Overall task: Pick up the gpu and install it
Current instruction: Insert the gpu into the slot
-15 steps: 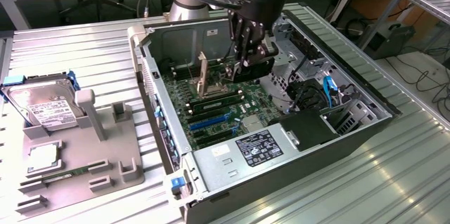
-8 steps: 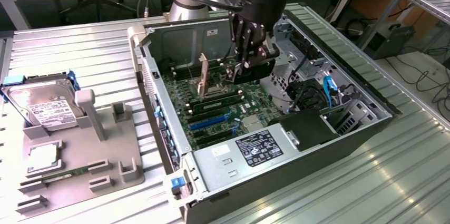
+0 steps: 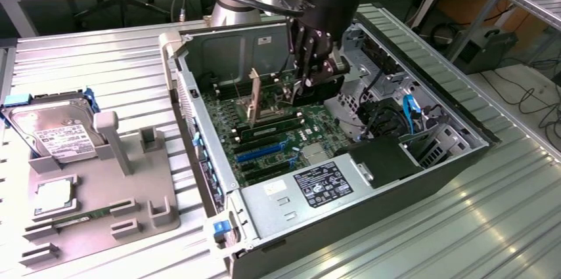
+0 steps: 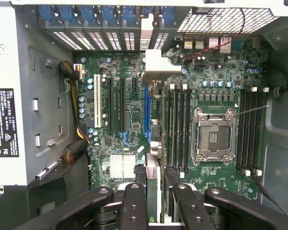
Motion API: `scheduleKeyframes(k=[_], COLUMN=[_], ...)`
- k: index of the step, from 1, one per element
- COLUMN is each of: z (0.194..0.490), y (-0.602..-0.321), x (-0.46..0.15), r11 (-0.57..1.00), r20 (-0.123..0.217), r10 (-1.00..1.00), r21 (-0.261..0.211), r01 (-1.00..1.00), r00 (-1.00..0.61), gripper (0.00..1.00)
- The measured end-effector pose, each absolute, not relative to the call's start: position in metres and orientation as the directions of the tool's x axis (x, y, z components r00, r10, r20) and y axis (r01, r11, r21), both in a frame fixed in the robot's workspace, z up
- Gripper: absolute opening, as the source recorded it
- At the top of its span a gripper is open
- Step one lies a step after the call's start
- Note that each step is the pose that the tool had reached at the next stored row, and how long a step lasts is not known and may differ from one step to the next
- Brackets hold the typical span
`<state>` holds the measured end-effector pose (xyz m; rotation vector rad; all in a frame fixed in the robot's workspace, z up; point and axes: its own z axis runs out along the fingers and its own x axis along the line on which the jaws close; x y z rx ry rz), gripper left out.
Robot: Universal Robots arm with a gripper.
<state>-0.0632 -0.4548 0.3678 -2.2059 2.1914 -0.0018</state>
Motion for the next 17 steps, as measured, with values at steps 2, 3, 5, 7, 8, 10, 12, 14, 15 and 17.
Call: scheduleKeyframes(k=[2,3,5,7,8,10,12,14,15,17], z=[0.3676,0.3675,0.3673,0.3672,0.3671,0.3668,0.3666,0.3664,0.3663,0.3659], y=[-0.4555,-0.4559,-0.4565,-0.4571,-0.4574,-0.4582,-0.4589,-0.4596,-0.4599,-0.4607], x=[-0.0631,-0.0632,-0.0632,-0.0632,-0.0632,-0.0632,-0.0632,-0.0633,-0.0634,-0.0635], r11=[-0.006,-0.006,-0.006,-0.006,-0.006,-0.006,-0.006,-0.006,-0.006,-0.006], r20=[-0.022,-0.022,-0.022,-0.022,-0.022,-0.022,-0.022,-0.022,-0.022,-0.022], r10=[-1.0,-1.0,-1.0,-1.0,-1.0,-1.0,-1.0,-1.0,-1.0,-1.0], r21=[-0.024,-0.024,-0.024,-0.024,-0.024,-0.024,-0.024,-0.024,-0.024,-0.024], r01=[-1.0,-1.0,-1.0,-1.0,-1.0,-1.0,-1.0,-1.0,-1.0,-1.0], r00=[0.007,0.007,0.007,0.007,0.007,0.007,0.007,0.007,0.007,0.007], gripper=[0.26,0.26,0.26,0.26,0.26,0.26,0.26,0.26,0.26,0.26])
